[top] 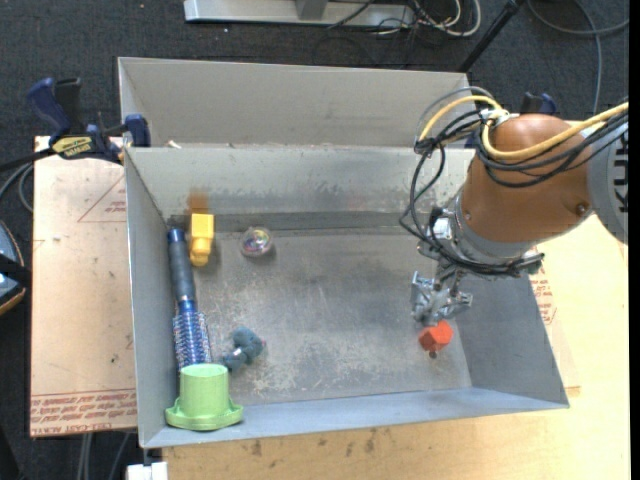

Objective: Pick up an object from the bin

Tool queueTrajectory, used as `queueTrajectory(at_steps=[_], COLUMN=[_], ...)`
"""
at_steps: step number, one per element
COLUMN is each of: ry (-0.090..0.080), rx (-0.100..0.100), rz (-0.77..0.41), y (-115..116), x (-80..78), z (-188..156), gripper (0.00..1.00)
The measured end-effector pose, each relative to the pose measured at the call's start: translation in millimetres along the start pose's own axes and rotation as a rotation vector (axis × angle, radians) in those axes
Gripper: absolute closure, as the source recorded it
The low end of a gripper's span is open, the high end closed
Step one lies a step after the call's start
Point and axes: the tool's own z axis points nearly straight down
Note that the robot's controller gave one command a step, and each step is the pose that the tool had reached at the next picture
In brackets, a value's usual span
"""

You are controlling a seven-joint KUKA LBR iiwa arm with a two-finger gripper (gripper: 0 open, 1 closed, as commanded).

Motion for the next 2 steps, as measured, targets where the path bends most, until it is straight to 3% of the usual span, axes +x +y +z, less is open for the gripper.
queueTrajectory(at_steps=[1,2], ry=[-0.001,0.0], rx=[0.003,0.007], rz=[-0.154,0.227], y=[78.0,25.7], x=[-131.6,-141.6], z=[-33.7,-51.6], gripper=[1.0,1.0])
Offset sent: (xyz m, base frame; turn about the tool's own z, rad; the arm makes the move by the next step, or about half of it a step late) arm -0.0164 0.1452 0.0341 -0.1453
